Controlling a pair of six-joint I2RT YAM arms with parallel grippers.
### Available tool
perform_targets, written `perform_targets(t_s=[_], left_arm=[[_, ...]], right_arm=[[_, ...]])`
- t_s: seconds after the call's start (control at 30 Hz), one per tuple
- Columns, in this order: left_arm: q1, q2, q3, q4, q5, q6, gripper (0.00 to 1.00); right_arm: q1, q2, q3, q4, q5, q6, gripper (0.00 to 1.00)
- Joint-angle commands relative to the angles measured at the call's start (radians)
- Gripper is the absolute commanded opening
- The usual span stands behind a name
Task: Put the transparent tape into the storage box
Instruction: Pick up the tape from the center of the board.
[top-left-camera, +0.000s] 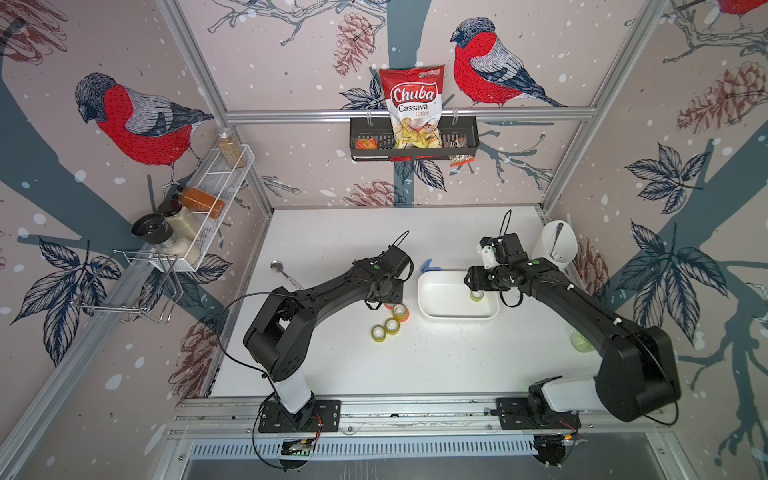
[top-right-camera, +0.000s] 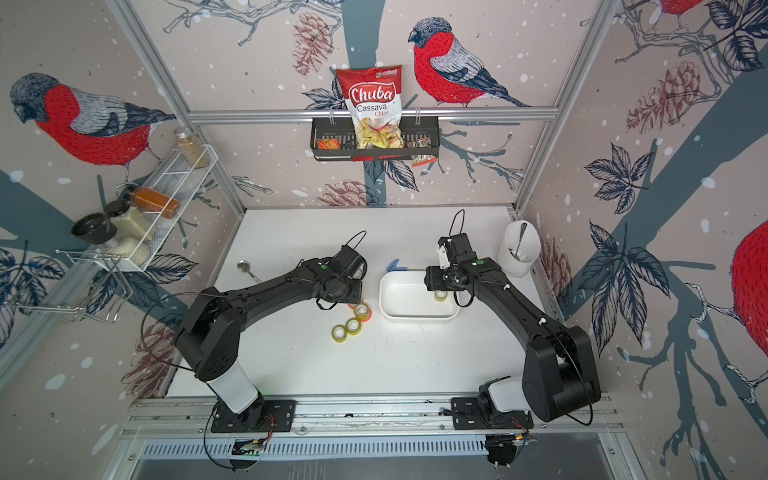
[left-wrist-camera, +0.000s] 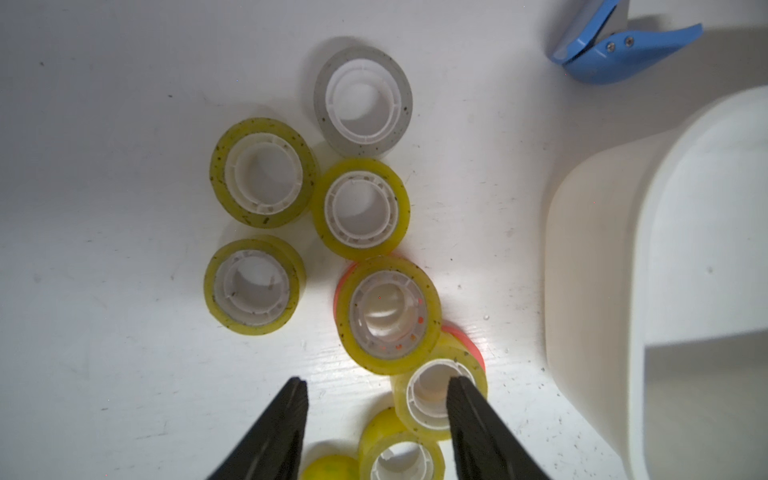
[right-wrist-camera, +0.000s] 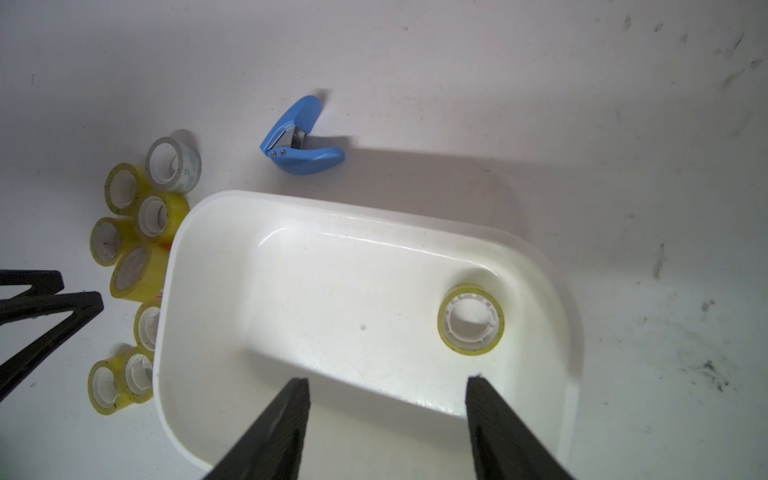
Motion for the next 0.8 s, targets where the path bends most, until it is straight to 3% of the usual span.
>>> perform_targets(t_s=[0.0,0.77], left_arm=[[0.016,0.023,0.005,-0.008,0.042,-0.035,0.57],[0.094,0.027,-0.045,0.087,0.089,-0.072,0.52]], right_arm=[[-0.002,0.002,0.001,0.01,-0.013,0.018,0.64],[-0.026,0.005,-0.01,0.018,-0.051,0.035,0.6]])
